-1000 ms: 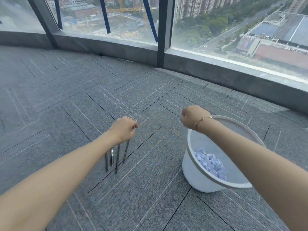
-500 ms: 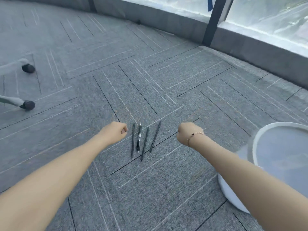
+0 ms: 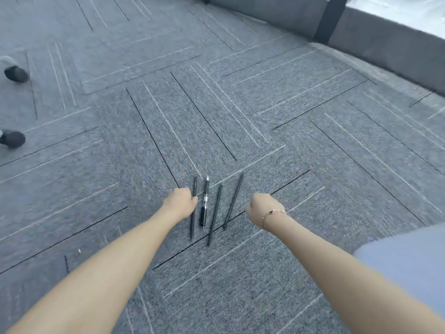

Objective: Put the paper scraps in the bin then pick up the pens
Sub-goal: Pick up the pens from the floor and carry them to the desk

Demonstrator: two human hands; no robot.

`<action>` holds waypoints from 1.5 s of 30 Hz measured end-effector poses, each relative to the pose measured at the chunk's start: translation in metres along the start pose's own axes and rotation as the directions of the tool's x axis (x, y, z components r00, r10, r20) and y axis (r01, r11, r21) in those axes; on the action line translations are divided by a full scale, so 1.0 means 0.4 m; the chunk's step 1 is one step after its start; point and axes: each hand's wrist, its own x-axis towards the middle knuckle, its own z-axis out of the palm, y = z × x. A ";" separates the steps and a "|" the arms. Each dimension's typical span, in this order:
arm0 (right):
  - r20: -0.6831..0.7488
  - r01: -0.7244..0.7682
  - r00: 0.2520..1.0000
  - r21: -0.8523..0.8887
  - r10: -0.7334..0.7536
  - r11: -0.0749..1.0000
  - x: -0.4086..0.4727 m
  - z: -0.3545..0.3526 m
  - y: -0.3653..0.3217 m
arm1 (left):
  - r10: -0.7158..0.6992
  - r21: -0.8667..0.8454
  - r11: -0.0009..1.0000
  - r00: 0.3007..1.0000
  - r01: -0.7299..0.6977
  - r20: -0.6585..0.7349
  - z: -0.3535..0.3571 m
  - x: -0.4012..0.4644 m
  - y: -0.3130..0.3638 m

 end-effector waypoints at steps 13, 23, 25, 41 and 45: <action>-0.017 -0.111 0.993 0.253 0.119 0.961 0.053 0.079 -0.104 | -0.036 -0.288 0.957 0.998 0.047 0.044 0.023 0.043 0.005; -0.006 -0.139 0.987 0.438 0.158 0.888 0.045 0.087 -0.101 | -0.030 -0.273 0.962 1.000 0.029 0.001 0.035 0.047 0.049; -0.006 -0.129 0.989 0.462 0.148 0.878 0.047 0.085 -0.107 | -0.036 -0.194 0.980 0.999 0.035 0.001 0.033 0.049 0.045; 0.040 0.053 0.997 0.136 -0.059 0.989 0.043 0.093 -0.192 | 0.004 0.027 1.000 1.000 -0.003 -0.018 0.010 0.035 -0.043; 0.066 0.101 0.993 -0.035 -0.099 0.994 0.031 0.088 -0.178 | 0.032 0.064 0.997 0.999 -0.030 -0.034 0.009 0.035 -0.048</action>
